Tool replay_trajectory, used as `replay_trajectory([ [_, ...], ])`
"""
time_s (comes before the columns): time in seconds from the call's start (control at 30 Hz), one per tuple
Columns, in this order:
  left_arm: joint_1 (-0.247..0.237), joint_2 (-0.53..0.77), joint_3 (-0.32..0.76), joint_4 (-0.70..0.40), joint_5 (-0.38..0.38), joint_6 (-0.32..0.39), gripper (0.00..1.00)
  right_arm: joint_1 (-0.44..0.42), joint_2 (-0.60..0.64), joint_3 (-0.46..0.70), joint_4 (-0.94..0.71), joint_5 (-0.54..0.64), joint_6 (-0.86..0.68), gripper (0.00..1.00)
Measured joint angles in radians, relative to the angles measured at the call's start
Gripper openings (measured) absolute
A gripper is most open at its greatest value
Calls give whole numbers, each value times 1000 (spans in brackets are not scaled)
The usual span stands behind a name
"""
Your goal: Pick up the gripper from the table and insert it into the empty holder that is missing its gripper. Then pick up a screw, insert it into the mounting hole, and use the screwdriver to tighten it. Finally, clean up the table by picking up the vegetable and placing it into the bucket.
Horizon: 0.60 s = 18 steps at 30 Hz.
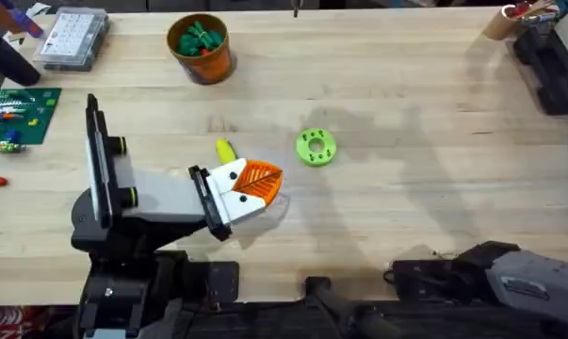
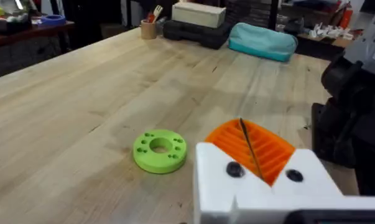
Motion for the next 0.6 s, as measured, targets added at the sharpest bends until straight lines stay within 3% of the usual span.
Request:
replay_trajectory([
  [0.3,0,0,0,0,0,0,4,0,-96,-138,265,-136,75,22],
  [0.6,0,0,0,0,0,0,4,2,-88,-150,319,-212,197,22],
])
